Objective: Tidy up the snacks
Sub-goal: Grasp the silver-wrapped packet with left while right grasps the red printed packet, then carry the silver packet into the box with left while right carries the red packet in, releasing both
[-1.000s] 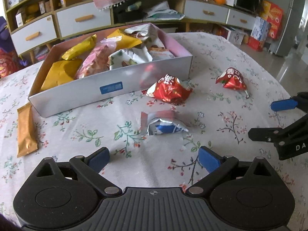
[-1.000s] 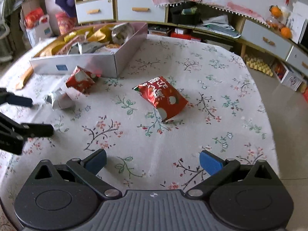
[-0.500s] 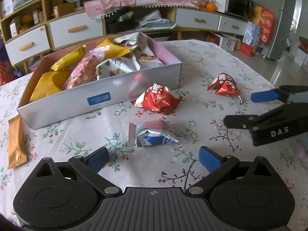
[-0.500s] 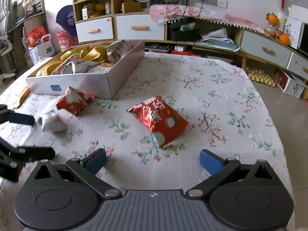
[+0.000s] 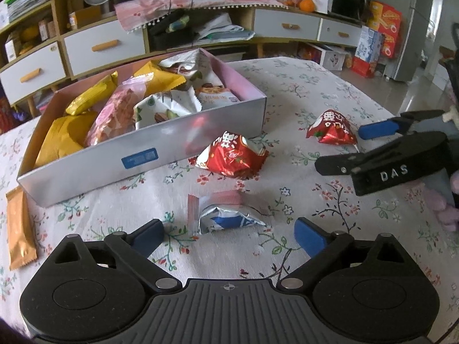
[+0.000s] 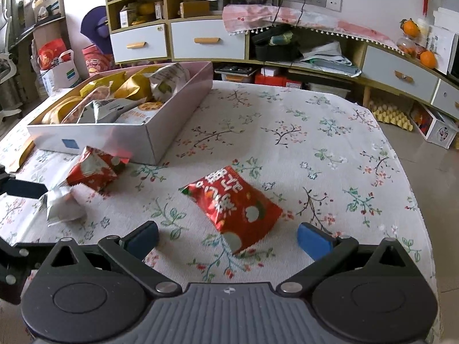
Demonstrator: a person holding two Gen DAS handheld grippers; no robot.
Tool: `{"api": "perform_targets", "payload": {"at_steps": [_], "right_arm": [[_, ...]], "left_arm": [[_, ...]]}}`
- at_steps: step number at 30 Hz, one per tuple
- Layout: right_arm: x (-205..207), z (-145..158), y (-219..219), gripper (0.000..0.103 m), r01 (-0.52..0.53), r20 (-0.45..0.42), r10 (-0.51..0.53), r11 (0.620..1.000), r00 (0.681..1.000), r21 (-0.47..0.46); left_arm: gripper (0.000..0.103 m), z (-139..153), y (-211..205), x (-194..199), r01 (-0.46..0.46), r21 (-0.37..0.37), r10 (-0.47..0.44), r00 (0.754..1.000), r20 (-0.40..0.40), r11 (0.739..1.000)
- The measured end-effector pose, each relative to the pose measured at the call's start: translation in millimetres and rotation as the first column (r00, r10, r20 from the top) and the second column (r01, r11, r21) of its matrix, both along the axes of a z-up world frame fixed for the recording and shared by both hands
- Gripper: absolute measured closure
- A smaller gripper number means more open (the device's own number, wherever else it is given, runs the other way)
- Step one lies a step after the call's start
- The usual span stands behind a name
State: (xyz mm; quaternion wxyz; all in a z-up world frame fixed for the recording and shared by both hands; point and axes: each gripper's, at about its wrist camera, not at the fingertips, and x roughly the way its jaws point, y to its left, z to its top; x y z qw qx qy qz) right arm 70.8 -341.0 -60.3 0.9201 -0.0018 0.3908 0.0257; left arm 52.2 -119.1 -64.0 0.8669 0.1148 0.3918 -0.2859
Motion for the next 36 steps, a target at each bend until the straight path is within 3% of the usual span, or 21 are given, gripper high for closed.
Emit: {"api": "perform_targets", "payload": {"at_steps": [11,22,26,36], "right_arm": [[13.8,1.1,-2.9,0.026,0.021,-0.006,-0.021,1.0,1.0,-0.015],[12.9,7.2,5.2,0.064,-0.021,0.017,0.021,0.999,1.0,-0.03],[11.5,10.7,12.4,0.08,-0.053,0.015,0.054,0.998,0.998,-0.042],[6.1,15.1,18.6,0.083,-0.055,0.0,0.055,0.996,0.998,-0.066]], "left_arm": [[0.028,5.3,1.8,10.9,0.006,0.0,-0.006,1.0,0.014,1.0],[0.066,11.3,2.5,11.1,0.015,0.0,-0.015,1.0,0.027,1.0],[0.067,12.8,2.5,10.9,0.017,0.005,-0.017,1.0,0.024,1.0],[0.067,20.6,11.7,12.8,-0.011,-0.011,0.011,1.0,0.015,1.0]]}}
